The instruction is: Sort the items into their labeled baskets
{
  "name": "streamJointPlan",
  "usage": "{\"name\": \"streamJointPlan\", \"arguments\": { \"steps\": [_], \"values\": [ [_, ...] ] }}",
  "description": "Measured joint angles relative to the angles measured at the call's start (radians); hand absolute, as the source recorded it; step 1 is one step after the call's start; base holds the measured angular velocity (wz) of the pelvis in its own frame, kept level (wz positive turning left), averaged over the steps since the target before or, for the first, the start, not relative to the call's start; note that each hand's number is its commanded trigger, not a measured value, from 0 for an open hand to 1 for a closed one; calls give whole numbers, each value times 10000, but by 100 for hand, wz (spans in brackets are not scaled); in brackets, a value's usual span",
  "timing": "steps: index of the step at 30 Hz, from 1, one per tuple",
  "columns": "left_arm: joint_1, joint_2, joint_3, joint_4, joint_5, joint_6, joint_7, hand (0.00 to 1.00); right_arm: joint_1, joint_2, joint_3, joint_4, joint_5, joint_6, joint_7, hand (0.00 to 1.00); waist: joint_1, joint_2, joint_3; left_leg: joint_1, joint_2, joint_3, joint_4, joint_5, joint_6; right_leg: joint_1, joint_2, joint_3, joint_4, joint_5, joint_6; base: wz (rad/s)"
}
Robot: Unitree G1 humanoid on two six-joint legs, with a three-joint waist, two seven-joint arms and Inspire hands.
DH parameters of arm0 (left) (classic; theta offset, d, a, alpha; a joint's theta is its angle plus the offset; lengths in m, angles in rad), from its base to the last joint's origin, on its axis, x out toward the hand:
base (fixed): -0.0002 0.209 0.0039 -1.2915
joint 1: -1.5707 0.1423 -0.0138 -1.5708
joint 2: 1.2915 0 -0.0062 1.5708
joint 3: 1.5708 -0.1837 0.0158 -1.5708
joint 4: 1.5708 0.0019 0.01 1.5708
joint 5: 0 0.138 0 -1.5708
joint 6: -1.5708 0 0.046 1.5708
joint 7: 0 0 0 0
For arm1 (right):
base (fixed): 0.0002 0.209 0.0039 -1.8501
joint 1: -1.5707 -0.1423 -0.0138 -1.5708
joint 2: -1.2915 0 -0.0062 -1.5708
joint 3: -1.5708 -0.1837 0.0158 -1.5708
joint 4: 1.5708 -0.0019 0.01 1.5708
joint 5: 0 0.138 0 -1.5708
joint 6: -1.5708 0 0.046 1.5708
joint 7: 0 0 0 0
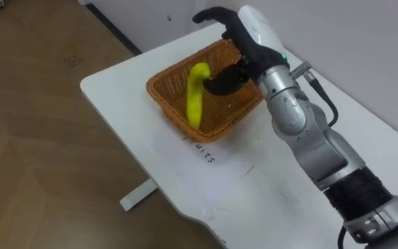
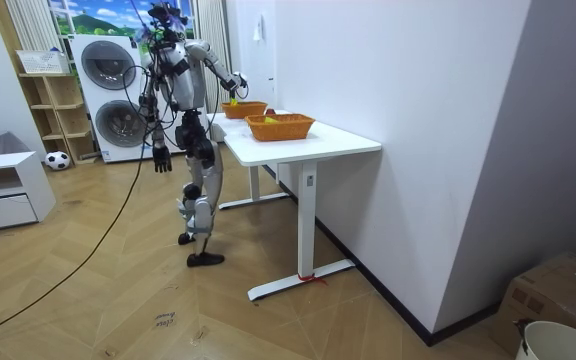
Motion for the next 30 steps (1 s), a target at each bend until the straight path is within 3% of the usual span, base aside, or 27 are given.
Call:
{"name": "streamJointPlan", "arguments": {
  "steps": [9,17,28,30],
  "values": [
    [-83,4,-2,-1,-6,-58,1,0,-40,-1,41,250,3,-90,-84,0,-4,17,12,20,13,198,-4,0,1,-62,0,269,-4,0,0,-7],
    [-91,-2,1,-39,-2,-61,2,0,-39,-2,41,242,-3,-99,-82,0,-106,34,19,16,18,255,3,1,2,-83,-7,219,-3,-1,0,-1],
    [-263,-112,-189,-27,-15,10,243,0,-40,-28,-444,52,167,-148,-55,0,-949,280,11,-20,14,320,25,3,6,-130,-8,272,-10,0,0,-1],
    [-318,-148,-196,-18,-14,63,282,0,-42,-29,-573,44,220,-144,-70,0,-1113,392,-50,0,12,342,33,4,7,-113,-12,283,-9,0,-1,0]
  ]
}}
